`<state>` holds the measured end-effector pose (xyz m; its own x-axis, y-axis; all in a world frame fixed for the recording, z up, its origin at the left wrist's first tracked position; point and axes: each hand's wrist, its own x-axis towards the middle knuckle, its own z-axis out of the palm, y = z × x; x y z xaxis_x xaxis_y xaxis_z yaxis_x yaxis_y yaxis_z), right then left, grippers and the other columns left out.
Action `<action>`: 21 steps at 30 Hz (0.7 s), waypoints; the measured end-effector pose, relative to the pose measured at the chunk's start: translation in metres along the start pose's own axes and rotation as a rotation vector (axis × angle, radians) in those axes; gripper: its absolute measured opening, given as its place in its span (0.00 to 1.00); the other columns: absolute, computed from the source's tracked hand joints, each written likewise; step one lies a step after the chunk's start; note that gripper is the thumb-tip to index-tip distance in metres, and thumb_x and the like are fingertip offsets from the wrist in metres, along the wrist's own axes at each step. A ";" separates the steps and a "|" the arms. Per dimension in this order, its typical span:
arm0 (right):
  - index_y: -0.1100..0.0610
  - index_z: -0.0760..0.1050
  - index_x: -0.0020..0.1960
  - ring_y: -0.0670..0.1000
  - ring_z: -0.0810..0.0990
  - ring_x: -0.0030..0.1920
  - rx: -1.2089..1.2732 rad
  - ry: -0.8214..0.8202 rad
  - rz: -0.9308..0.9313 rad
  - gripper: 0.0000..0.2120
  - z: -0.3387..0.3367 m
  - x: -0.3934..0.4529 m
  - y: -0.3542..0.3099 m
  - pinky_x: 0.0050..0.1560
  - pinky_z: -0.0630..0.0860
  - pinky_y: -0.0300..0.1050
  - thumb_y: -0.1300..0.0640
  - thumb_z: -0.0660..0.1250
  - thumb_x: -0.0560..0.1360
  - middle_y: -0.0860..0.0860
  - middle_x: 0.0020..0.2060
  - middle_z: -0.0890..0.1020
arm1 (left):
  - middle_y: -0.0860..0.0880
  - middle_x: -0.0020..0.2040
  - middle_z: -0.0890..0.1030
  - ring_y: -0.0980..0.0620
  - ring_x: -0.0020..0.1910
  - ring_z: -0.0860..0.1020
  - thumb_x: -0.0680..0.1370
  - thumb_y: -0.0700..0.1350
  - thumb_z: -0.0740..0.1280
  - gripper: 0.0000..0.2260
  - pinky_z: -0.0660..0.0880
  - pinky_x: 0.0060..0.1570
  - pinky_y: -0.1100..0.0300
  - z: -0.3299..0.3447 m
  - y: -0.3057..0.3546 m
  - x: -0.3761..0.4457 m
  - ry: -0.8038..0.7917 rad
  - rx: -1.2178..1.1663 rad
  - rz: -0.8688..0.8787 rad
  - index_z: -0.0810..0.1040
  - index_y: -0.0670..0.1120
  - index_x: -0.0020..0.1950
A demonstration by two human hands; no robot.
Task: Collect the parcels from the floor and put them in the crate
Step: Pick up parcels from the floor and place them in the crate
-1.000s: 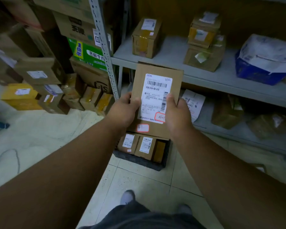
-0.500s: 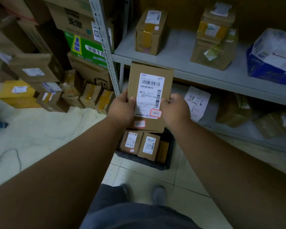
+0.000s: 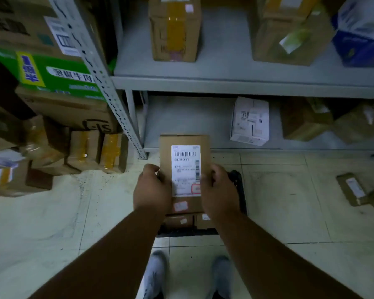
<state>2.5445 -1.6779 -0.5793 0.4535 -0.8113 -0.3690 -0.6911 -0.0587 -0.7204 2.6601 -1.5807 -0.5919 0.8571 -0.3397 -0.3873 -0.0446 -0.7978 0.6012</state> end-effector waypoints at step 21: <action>0.53 0.63 0.74 0.59 0.63 0.72 -0.745 -0.261 -0.171 0.26 0.261 0.081 0.297 0.66 0.74 0.56 0.49 0.64 0.79 0.57 0.74 0.58 | 0.41 0.68 0.68 0.39 0.66 0.70 0.74 0.51 0.71 0.31 0.76 0.60 0.43 0.254 -0.248 0.094 -0.423 0.320 0.022 0.60 0.49 0.73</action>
<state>2.5224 -1.6089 -0.9764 0.6401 -0.5993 -0.4807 -0.7520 -0.6170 -0.2321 2.6216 -1.5414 -0.9548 0.5754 -0.4767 -0.6646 -0.2717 -0.8778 0.3945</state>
